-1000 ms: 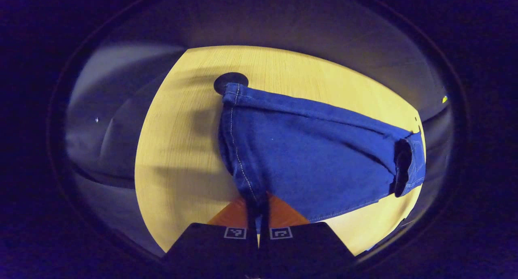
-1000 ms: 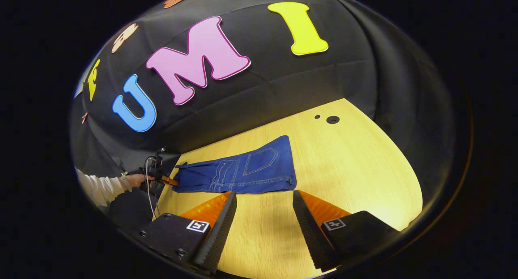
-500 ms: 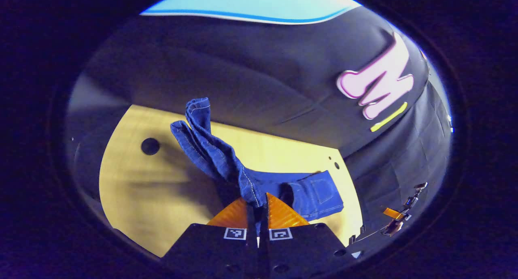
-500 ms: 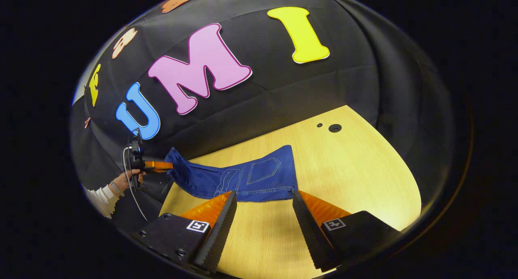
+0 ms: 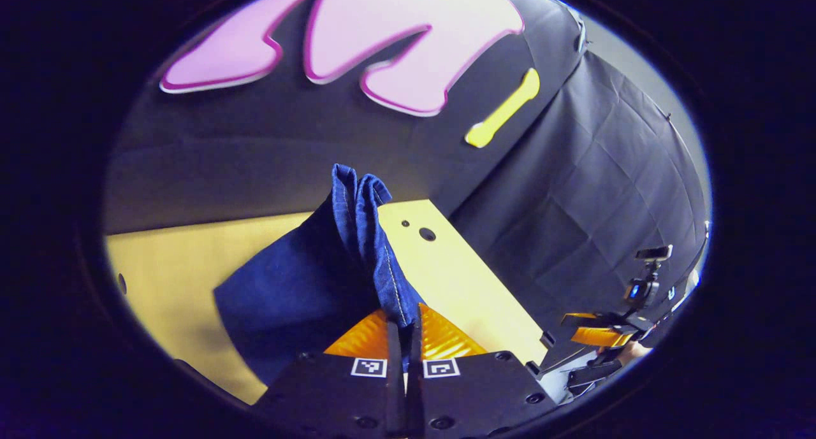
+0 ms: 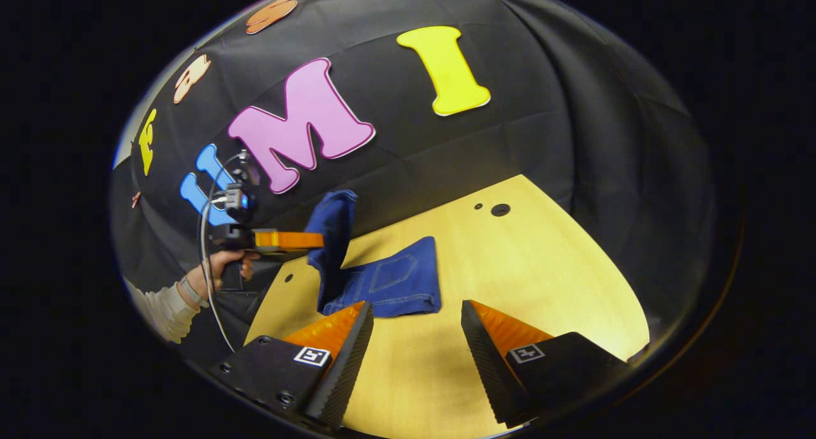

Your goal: Grasp the waist and the cuffs of the jeans and fold them to make the two legs overlap; first hold the waist and fold one-third of the jeans toward the cuffs, then hold the cuffs and fold the remaining one-third in the same direction to finish folding.

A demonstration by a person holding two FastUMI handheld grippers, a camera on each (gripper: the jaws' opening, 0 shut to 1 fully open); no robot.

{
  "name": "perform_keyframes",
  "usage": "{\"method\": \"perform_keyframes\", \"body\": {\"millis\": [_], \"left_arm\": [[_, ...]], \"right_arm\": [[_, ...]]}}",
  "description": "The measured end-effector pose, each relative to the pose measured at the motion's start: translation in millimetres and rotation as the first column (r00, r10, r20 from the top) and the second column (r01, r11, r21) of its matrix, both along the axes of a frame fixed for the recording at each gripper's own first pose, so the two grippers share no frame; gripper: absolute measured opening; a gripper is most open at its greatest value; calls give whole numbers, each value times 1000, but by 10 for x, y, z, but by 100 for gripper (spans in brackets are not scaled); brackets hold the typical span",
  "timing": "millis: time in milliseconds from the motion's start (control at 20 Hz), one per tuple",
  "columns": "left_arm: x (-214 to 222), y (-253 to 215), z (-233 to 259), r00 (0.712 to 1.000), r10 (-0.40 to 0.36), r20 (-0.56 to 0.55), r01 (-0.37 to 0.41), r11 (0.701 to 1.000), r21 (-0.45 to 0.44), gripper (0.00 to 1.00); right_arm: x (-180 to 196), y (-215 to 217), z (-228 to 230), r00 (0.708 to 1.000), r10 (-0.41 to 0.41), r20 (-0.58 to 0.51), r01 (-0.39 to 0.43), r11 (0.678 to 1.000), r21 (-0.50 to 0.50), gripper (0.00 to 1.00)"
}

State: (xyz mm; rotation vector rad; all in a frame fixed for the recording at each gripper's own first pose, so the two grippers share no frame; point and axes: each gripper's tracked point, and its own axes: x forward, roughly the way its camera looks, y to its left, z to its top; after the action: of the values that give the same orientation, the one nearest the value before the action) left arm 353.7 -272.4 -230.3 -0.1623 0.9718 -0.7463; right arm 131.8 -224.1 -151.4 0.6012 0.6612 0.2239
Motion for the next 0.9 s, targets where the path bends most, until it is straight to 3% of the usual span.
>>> {"method": "perform_keyframes", "body": {"millis": [150,200,300,400,450,550,650,750,900], "left_arm": [[-141,-236,-803,990,-4,-142,26,987,158,11],[-171,-269,-959,989,-17,-148,44,982,183,13],[-255,-460,-1069,990,-20,-142,48,980,194,27],[-234,-667,-911,999,-5,-49,13,984,178,90],[-194,-684,-695,1000,8,19,-12,986,168,100],[-247,-567,-172,988,19,156,-39,991,125,97],[-375,-376,450,951,54,305,-84,993,88,97],[-676,-150,987,894,103,435,-136,990,45,97],[-1340,157,1417,783,185,594,-203,978,-36,97]], "right_arm": [[-30,-94,-86,1000,-28,7,28,999,17,86],[-24,-143,-142,999,-33,9,33,999,9,86],[-25,-227,-191,999,-38,13,38,999,15,86],[-28,-325,-237,999,-41,17,41,999,1,86],[-34,-363,-237,999,-39,18,39,999,-9,86],[-48,-404,-113,999,-20,42,22,999,-26,86],[-53,-430,60,997,-3,82,7,998,-55,87],[-89,-414,348,990,3,140,8,997,-74,87],[-224,-311,825,964,35,264,13,984,-177,87]]}}
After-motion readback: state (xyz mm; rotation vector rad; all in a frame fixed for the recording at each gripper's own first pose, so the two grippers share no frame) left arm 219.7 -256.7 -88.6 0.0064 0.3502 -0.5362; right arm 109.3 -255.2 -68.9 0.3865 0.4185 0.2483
